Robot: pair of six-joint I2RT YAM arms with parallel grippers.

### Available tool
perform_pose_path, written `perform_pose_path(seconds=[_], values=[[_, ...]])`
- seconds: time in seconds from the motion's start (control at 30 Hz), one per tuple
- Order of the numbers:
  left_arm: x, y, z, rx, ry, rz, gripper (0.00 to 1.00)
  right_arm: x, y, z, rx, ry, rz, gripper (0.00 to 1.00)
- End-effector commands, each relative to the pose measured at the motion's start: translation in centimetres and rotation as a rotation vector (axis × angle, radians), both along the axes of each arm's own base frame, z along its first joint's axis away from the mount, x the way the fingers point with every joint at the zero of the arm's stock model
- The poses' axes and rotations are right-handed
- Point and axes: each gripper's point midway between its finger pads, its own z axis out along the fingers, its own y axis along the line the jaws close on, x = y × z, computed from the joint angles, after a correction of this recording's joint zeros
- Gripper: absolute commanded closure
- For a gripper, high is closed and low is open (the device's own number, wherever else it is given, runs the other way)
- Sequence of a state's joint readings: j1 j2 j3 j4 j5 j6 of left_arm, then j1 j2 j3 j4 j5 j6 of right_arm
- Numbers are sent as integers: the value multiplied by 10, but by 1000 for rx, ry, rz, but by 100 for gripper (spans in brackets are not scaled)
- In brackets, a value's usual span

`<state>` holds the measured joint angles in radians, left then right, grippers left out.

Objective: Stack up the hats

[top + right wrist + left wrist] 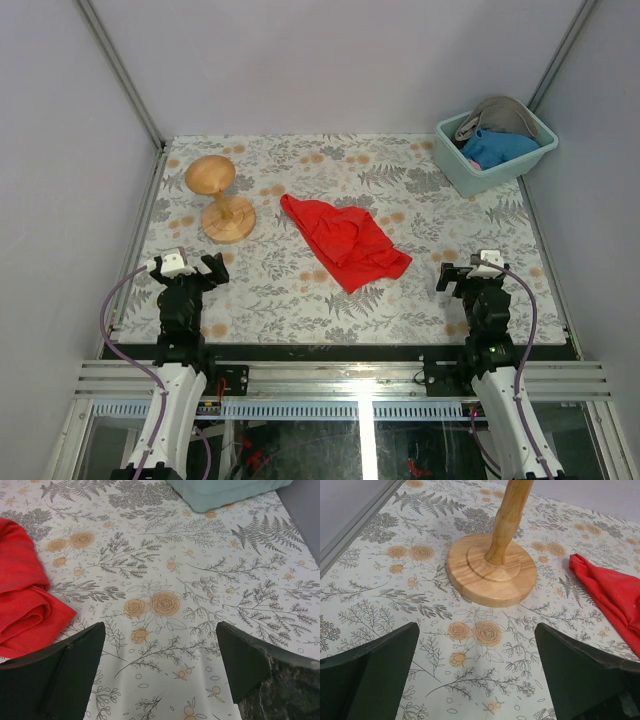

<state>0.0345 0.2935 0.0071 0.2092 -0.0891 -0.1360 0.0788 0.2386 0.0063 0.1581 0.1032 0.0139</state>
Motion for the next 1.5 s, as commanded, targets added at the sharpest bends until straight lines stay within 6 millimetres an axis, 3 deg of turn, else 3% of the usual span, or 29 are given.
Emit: perform_pose_path(seconds=[0.0, 0.53, 0.7, 0.77, 0.87, 1.0, 1.13, 1.17, 1.23, 1.33, 1.4, 1.47], values=[[-3, -1, -28, 18, 21, -9, 0, -3, -2, -27, -8, 18, -8, 1], [-1, -9, -28, 39, 37, -67, 0, -2, 5, -26, -17, 26, 37, 1], [0, -16, -9, 48, 36, -112, 0, 2, 2, 1, -12, 42, 12, 1], [-1, -31, 1, 74, 49, -207, 0, 3, 8, 18, -26, 46, 58, 1], [0, -47, 45, 127, -50, -310, 0, 8, 23, 51, -86, -20, 168, 1], [5, -33, 114, -36, -225, -177, 0, 20, 10, 97, -11, -149, 55, 1], [18, -11, 129, -206, -87, -11, 0, 31, 12, 134, 90, -143, 28, 1], [22, -4, 149, -241, -73, 44, 0, 33, 9, 139, 163, -92, -22, 1], [30, 5, 159, -304, 29, 132, 0, 30, 9, 139, 195, 72, -58, 1], [57, -20, 182, -306, 105, -13, 0, 37, 18, 154, 150, 197, -12, 1], [71, -42, 196, -312, 158, -144, 0, 44, 38, 165, 220, 163, 78, 1], [81, -64, 205, -332, 211, -273, 0, 51, 60, 163, 320, 211, 153, 0]])
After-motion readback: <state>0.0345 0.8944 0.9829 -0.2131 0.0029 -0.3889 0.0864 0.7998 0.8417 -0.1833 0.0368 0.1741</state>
